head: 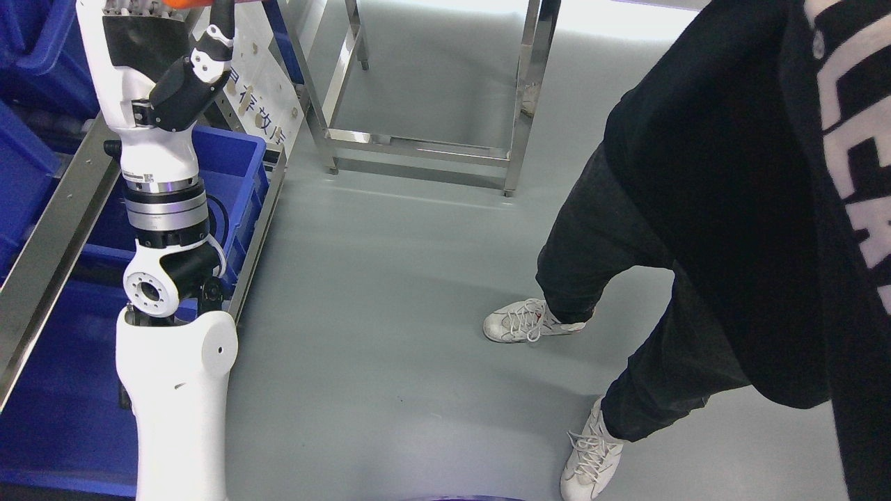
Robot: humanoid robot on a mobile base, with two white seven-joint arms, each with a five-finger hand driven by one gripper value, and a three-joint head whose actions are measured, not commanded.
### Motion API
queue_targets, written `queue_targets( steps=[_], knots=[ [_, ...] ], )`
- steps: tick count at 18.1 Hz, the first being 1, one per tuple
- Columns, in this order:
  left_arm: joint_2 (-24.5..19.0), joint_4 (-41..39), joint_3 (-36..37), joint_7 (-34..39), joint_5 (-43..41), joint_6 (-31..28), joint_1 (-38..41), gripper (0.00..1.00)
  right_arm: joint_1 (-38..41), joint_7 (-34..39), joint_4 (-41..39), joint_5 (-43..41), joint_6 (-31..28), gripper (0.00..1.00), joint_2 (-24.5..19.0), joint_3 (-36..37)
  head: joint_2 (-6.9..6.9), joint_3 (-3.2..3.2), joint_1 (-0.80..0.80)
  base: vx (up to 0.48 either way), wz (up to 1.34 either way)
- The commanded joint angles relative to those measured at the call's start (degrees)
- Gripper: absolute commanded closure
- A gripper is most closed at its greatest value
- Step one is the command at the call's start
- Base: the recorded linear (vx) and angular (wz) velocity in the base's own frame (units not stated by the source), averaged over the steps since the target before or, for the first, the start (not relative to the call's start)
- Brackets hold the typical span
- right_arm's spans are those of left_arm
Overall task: Grab orange capacitor from left shelf to right desk
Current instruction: 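Turn toward the steel table carrying the capacitor in the left hand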
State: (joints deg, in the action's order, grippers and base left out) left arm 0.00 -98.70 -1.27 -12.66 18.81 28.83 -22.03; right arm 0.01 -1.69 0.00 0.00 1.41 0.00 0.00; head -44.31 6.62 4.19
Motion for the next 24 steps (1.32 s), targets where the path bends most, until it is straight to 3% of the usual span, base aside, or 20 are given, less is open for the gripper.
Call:
queue_targets(
  steps=[1, 12, 24],
  knots=[
    [-1.00, 0.00, 2.85, 0.00, 0.00, 0.00, 0.23, 0.86, 1.13, 0.02, -1.00, 0.26, -0.01, 0.00, 1.00, 0.70, 0.00, 0.00, 0.00, 0.134, -0.12],
    [-1.00, 0.09, 3.03, 0.00, 0.00, -0.09, 0.32, 0.86, 1.13, 0.02, -1.00, 0.26, -0.01, 0.00, 1.00, 0.70, 0.00, 0.00, 0.00, 0.240, 0.02],
    [-1.00, 0.09, 8.04, 0.00, 0.00, -0.18, 0.32, 0.86, 1.13, 0.02, -1.00, 0.26, -0.01, 0.00, 1.00, 0.70, 0.00, 0.00, 0.00, 0.290, 0.00]
  ],
)
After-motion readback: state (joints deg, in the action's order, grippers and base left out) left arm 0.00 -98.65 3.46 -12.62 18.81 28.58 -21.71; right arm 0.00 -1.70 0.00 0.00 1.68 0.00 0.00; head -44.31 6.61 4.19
